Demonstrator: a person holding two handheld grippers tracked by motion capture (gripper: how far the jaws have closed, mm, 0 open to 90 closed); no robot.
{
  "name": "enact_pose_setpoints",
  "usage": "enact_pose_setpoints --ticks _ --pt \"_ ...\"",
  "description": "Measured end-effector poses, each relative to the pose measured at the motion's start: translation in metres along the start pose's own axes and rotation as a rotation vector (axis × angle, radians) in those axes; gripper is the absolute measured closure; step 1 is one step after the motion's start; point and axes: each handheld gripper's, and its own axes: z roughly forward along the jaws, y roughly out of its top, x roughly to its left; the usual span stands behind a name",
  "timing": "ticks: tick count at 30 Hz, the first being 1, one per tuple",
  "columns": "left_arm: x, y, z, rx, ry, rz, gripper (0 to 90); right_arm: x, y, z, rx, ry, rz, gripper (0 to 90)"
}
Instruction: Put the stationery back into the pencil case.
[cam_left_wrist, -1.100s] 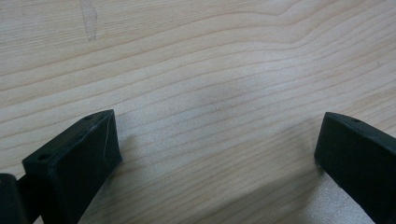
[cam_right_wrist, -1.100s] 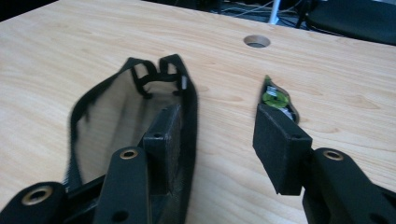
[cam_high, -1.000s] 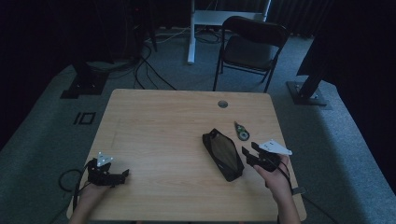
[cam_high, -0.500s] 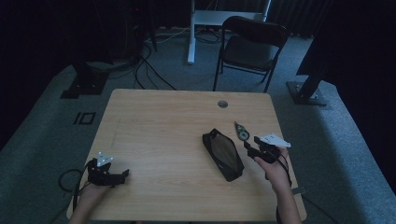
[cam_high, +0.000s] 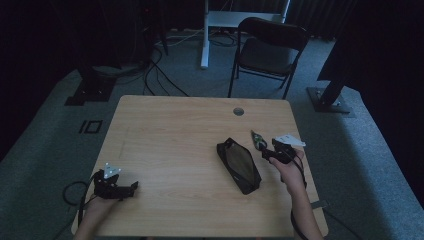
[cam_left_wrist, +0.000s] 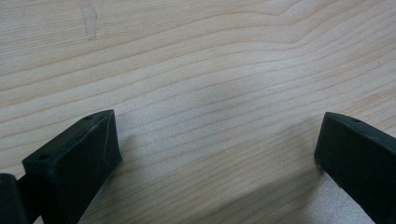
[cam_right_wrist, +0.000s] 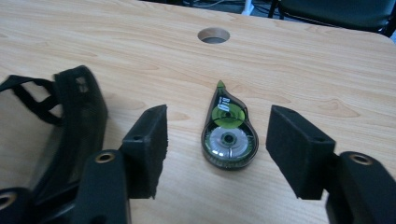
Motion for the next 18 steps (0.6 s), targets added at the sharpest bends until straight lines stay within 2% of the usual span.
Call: enact_pose_setpoints --ticks 9,18 --pt "0.0 0.0 0.0 0.0 0.0 0.0 0.2 -0.006 0.002 0.021 0.025 -0.014 0.018 30.5" --pt "0.0 0.0 0.0 0.0 0.0 0.0 0.2 -0.009 0.004 0.038 0.066 -0.015 -0.013 26.2"
